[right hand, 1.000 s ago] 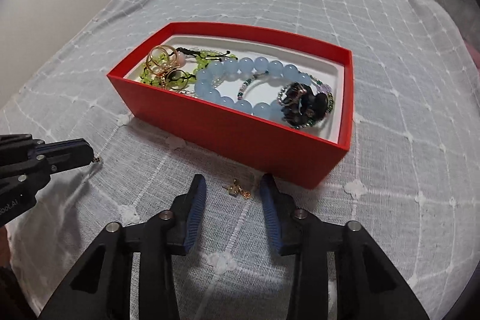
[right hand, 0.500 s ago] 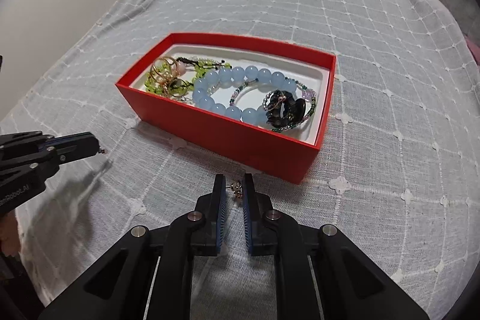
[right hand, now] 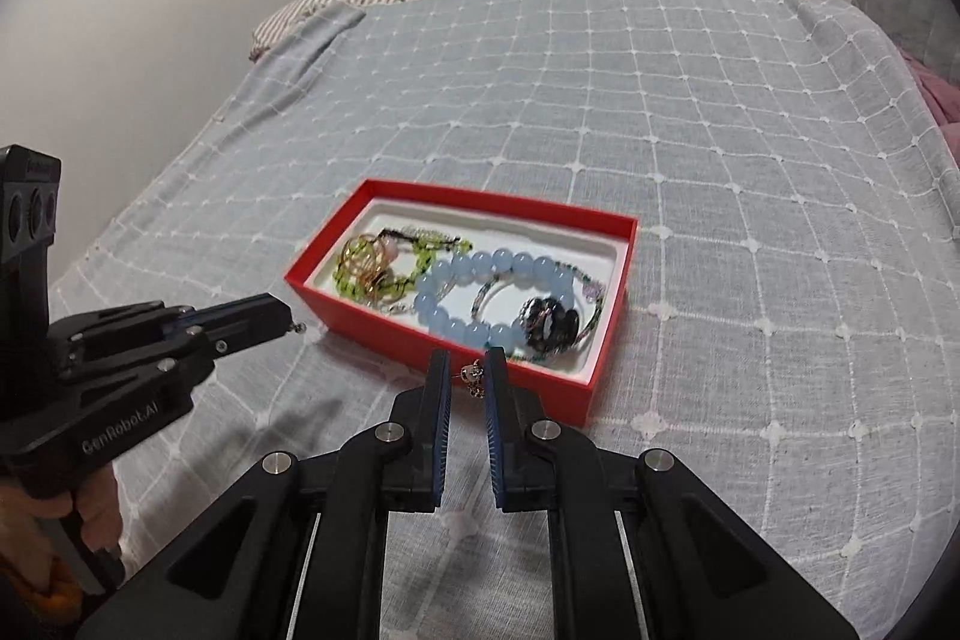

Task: Organize jewelry
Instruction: 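Carry both gold earrings over the red box, then drop both earrings into the red box by opening both tools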

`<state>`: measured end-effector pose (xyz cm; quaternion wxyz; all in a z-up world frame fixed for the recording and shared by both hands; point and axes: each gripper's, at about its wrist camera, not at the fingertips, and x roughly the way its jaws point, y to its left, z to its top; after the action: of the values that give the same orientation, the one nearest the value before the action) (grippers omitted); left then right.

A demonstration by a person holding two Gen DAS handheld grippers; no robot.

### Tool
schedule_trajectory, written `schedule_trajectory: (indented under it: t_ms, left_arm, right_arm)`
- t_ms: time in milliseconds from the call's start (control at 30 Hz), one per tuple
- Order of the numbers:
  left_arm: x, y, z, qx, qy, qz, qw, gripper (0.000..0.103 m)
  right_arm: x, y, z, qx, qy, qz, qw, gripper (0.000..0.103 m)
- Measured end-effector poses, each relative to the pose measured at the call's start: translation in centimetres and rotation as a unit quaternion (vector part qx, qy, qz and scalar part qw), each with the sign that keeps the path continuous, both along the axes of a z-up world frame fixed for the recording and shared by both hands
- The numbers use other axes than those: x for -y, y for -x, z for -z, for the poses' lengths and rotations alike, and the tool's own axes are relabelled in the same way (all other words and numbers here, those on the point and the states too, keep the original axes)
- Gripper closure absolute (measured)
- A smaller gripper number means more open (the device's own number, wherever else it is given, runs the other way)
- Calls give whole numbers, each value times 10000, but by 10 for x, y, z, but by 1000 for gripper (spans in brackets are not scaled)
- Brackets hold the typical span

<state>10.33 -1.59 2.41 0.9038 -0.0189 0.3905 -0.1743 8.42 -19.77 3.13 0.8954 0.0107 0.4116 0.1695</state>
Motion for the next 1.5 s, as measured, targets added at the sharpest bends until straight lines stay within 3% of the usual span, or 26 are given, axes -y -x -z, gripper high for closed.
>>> schedule_trajectory:
  t_ms: [333, 867, 933, 1000, 1233, 1300, 1433, 1500]
  left_arm:
    - [26, -22, 5, 141, -17, -30, 9999, 101]
    - [27, -39, 15, 103, 83, -230, 9996, 101]
    - [27, -38, 15, 94, 68, -243, 9996, 98]
    - [28, -37, 14, 91, 12, -269, 9996, 88]
    - [22, -28, 4, 191, -109, -330, 9992, 75]
    - [21, -25, 2, 214, -136, -316, 9992, 69]
    - [20, -15, -5, 316, -215, -276, 9989, 56]
    - [19, -10, -8, 353, -245, -248, 9988, 47]
  right_arm:
    - [8, -32, 0, 169, 39, 262, 9995, 91]
    - [9, -52, 8, 210, 107, 343, 9991, 91]
    - [10, -54, 8, 207, 109, 347, 9991, 91]
    - [10, -55, 9, 193, 100, 362, 9991, 91]
    - [13, -59, 11, 78, 45, 412, 9991, 90]
    - [14, -59, 11, 50, -24, 418, 9991, 82]
    - [20, -53, 5, 47, -346, 428, 9985, 54]
    - [21, -49, 0, 76, -375, 440, 9983, 53]
